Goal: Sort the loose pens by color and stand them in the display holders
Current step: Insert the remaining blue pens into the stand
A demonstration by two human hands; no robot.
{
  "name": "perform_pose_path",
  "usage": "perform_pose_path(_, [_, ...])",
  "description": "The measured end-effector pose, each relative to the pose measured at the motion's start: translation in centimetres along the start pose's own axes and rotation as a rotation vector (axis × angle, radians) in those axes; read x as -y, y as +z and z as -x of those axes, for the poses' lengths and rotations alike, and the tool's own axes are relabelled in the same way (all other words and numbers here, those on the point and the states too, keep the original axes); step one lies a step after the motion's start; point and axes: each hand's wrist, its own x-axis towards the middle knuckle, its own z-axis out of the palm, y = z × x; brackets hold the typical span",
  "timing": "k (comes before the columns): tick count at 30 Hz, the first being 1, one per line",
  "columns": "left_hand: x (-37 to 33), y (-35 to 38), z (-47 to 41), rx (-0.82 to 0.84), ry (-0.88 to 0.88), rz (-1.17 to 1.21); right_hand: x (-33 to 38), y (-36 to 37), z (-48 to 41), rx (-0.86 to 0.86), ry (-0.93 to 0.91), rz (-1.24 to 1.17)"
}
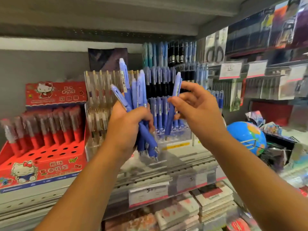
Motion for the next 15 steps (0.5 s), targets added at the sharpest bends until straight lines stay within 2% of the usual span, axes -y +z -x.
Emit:
perform_pose_path(5, [1.9,-0.2,-1.7,-0.106,0.046,-0.164,-4.3,0.1,-4.4,0.030,-0.116,0.127])
perform_pose_path(9, [2.9,-0.1,-1.6,-0.131,0.058,-0.239,-7.5,-0.2,-5.7,0.080,-0.128,0.221])
perform_pose_path(15, [4.1,1.0,-0.3,-0.270,0.029,-0.344,-9.0,-0.3,-5.9,0.177,-0.165,0.316])
